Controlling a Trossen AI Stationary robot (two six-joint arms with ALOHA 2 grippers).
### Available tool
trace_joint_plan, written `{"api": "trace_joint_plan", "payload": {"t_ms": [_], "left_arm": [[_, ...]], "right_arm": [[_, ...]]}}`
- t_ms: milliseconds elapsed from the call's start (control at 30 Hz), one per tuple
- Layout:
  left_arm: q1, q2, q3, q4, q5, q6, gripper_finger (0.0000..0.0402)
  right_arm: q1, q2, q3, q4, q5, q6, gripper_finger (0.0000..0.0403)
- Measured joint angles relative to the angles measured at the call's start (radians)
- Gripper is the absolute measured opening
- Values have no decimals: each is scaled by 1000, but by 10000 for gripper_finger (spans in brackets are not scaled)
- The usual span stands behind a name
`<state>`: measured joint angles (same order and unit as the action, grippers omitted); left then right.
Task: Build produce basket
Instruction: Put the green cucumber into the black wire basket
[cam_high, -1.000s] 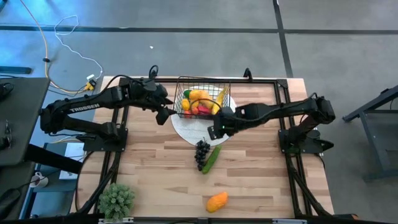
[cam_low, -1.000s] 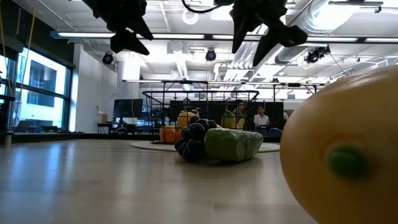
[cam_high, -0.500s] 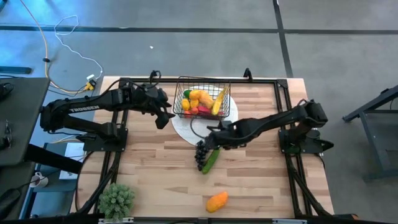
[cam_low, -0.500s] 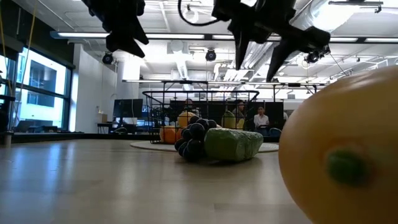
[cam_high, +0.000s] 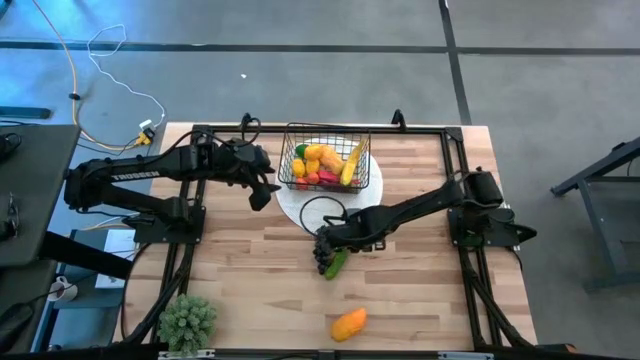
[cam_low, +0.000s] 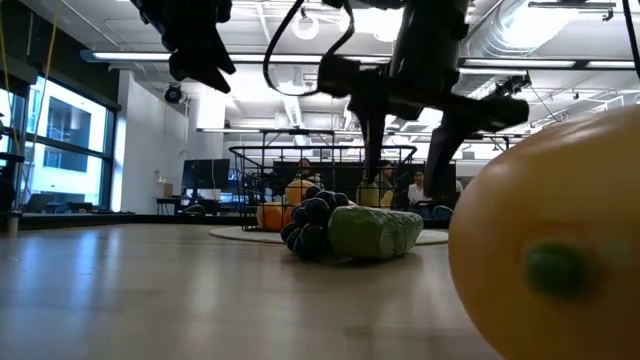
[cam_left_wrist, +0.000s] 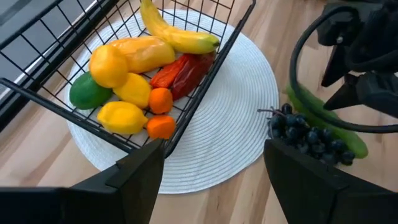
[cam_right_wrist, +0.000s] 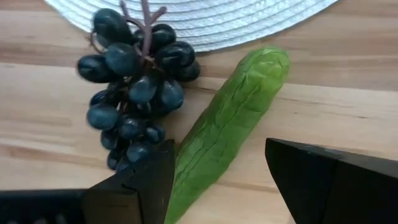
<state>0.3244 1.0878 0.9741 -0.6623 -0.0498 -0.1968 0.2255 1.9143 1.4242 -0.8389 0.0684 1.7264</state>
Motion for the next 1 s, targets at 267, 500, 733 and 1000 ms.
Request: {"api": "trace_joint_plan", "payload": {"t_ms": [267, 500, 733, 1000], "left_arm": [[0, 0, 0, -12, -1, 48, 264], [4, 0, 0, -14, -30, 83, 264], [11, 0, 0, -14, -52, 123, 264], [16, 0, 0, -14, -71, 175, 264]], "right_arm": [[0, 43, 0, 29, -19, 76, 229], [-1, 82, 0, 49, -14, 157, 216], [-1, 118, 0, 94, -37, 201, 174], [-2, 118, 2, 62, -40, 205, 79]]}}
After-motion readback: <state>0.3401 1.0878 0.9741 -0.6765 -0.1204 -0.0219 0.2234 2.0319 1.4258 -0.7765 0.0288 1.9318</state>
